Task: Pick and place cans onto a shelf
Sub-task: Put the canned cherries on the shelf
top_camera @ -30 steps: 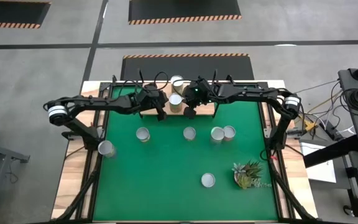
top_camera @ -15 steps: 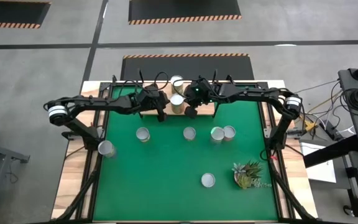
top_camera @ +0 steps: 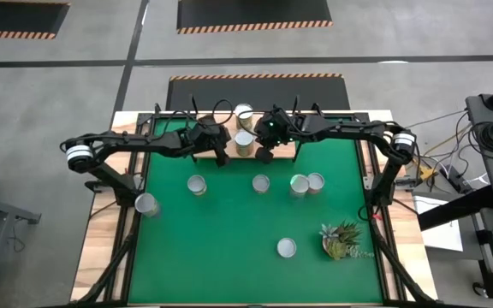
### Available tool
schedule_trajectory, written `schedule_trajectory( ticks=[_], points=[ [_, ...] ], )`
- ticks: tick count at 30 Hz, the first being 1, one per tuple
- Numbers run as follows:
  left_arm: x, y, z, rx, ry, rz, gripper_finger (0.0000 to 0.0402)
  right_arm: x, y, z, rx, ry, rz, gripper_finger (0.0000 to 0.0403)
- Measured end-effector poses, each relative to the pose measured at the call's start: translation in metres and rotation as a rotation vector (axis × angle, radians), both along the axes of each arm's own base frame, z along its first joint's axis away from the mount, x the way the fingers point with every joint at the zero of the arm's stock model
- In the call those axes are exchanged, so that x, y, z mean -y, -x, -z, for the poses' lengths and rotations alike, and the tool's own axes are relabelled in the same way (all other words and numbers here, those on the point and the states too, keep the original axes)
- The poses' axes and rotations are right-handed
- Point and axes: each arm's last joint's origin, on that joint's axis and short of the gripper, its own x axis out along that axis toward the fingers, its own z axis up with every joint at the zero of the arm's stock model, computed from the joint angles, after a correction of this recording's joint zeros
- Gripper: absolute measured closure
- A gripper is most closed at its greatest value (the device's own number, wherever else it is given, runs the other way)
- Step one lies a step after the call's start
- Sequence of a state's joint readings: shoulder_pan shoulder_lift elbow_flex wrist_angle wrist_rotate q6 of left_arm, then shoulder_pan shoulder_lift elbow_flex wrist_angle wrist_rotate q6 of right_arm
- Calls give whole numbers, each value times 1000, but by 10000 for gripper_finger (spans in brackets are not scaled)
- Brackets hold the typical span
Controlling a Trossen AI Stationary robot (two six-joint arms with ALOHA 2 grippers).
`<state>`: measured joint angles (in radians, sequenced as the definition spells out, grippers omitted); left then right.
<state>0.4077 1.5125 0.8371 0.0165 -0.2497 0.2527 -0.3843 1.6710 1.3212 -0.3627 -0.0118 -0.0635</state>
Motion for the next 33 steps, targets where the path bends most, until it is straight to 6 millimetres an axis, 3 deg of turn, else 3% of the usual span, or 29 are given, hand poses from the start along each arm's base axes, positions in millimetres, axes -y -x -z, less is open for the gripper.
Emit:
schedule_trajectory(
  ticks=[7,14,19,22,27,33],
  points=[
    [6,5,-9,-1,-1,-1,402,-11,14,-30,-28,2,40,394],
    [44,16,-39,65,30,91,402,-68,34,-57,-51,-178,6,394],
    [72,25,-63,118,-13,208,402,-119,47,-58,-166,-343,46,394],
    [81,31,-74,152,-45,252,402,-142,56,-52,-268,-446,168,394],
    [84,39,-85,199,-55,256,402,-154,65,-43,-388,-570,405,382],
    [84,42,-89,215,-74,264,402,-154,68,-37,-420,-586,610,298]
  ],
)
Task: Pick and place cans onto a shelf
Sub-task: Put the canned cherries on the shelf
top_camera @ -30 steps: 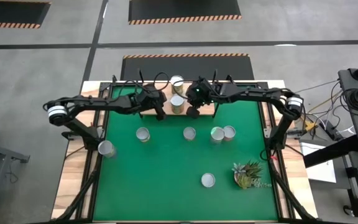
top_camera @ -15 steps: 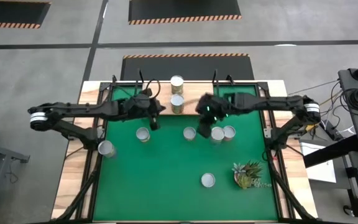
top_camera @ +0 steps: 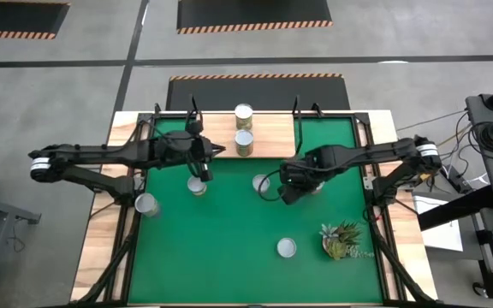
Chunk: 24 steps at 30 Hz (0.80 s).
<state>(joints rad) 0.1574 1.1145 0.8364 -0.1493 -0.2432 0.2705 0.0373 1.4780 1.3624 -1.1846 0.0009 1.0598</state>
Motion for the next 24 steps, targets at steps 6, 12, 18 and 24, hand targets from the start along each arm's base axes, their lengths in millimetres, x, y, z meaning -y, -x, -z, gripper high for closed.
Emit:
schedule_trajectory(
  ticks=[6,12,18,24],
  points=[
    [0,-1,-3,24,-26,9,402,4,-1,5,-45,6,20,174],
    [0,-2,-5,41,-46,15,402,7,-5,13,-72,52,30,73],
    [-1,-3,-4,39,-48,16,402,7,-11,30,-137,58,21,28],
    [-1,-3,-4,41,-46,15,402,17,-17,45,-193,86,8,26]
  ],
)
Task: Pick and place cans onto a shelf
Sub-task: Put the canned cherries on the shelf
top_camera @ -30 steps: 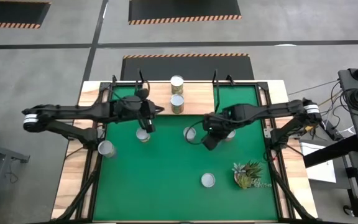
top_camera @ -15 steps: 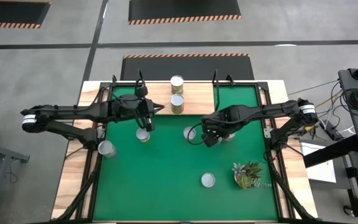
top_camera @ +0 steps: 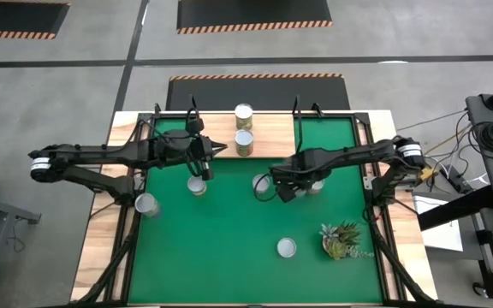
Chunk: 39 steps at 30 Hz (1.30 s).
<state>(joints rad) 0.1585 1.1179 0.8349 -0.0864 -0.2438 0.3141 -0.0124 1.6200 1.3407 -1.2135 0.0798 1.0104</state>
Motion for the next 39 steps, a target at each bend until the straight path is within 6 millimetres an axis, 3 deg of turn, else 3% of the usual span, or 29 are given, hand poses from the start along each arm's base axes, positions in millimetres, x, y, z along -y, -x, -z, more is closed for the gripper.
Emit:
schedule_trajectory(
  ticks=[7,14,20,30,34,39],
  points=[
    [0,0,-1,6,0,0,402,14,-4,8,-23,-3,-27,29],
    [0,0,0,7,4,-2,402,14,-4,7,-15,-31,-39,102],
    [0,0,0,8,7,-3,402,12,-5,2,-1,-60,-93,102],
    [0,0,-1,11,6,-3,402,-21,-23,-64,213,-45,-459,94],
    [0,-1,-3,33,2,-3,402,-11,-29,-89,245,97,-591,94],
    [0,-1,-3,40,1,-3,402,17,-38,-107,248,209,-744,89]
  ],
)
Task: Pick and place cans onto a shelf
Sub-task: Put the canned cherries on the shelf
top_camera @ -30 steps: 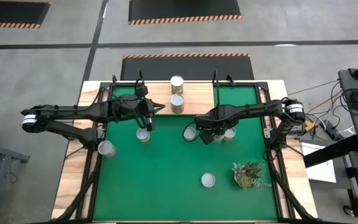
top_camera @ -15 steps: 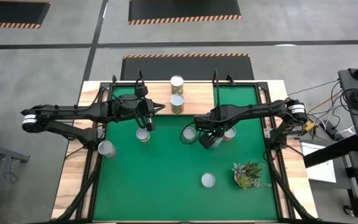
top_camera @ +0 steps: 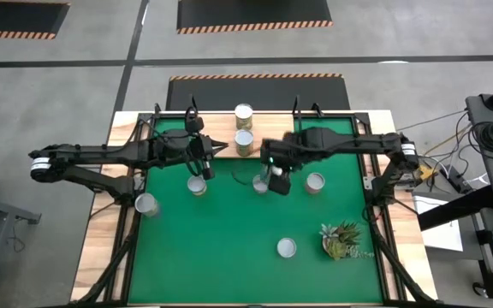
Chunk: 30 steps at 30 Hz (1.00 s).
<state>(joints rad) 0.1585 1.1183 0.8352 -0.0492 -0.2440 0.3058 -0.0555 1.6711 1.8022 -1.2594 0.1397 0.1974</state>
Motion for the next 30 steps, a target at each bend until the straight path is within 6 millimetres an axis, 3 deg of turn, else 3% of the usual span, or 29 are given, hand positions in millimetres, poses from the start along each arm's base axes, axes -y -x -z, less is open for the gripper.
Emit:
schedule_trajectory(
  ticks=[11,18,23,30],
  points=[
    [0,0,-1,12,-2,0,402,91,-10,2,-201,156,-192,90],
    [0,0,-1,6,-16,5,402,143,-17,28,-319,212,-384,90],
    [0,0,-1,5,-16,5,402,169,-19,46,-380,243,-423,93],
    [0,0,-1,5,-17,6,402,184,-24,54,-356,282,-446,85]
  ],
)
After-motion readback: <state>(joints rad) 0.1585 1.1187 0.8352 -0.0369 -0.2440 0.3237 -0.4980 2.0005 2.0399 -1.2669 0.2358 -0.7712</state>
